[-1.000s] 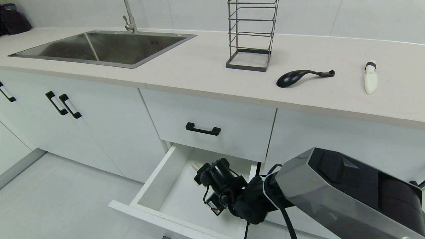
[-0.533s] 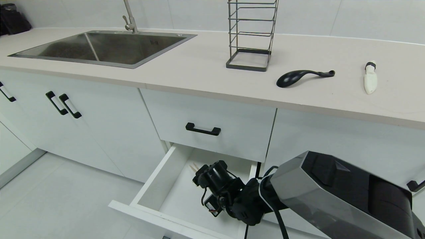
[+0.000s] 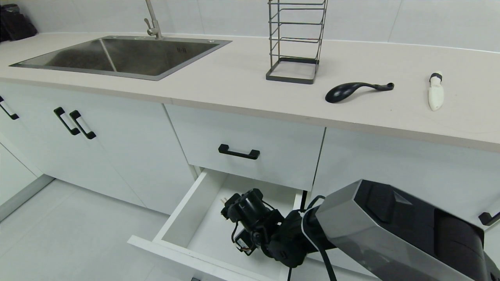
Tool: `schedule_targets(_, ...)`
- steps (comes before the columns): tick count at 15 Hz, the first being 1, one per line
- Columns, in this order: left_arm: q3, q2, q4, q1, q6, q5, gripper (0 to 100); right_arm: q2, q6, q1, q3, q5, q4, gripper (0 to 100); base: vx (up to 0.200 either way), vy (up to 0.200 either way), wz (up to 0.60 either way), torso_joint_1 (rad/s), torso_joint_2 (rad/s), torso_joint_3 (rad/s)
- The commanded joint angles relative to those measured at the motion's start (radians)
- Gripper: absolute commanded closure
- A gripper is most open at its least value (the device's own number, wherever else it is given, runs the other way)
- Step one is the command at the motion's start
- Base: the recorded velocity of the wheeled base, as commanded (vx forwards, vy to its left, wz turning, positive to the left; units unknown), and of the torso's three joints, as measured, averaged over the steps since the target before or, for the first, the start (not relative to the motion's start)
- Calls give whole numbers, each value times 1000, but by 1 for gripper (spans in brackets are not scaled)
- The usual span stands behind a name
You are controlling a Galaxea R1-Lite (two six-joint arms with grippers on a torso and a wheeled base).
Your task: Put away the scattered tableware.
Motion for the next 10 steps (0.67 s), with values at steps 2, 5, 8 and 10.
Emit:
schedule_targets(2, 0, 0, 0, 0, 0, 0, 0, -78, 0, 17, 26, 6, 7, 0, 0, 0, 0, 0, 0, 0)
schedule_targets(5, 0, 0, 0, 0, -2, 0, 0, -209, 2, 58, 72, 11, 41, 0, 0, 0, 0, 0, 0, 0)
schedule_targets(8, 0, 0, 0, 0, 0, 0, 0, -351, 2, 89, 136, 66, 34, 0, 0, 0, 0, 0, 0, 0)
schedule_targets(10, 0, 0, 0, 0, 0, 0, 0, -445, 2, 106, 195, 82, 15, 0, 0, 0, 0, 0, 0, 0)
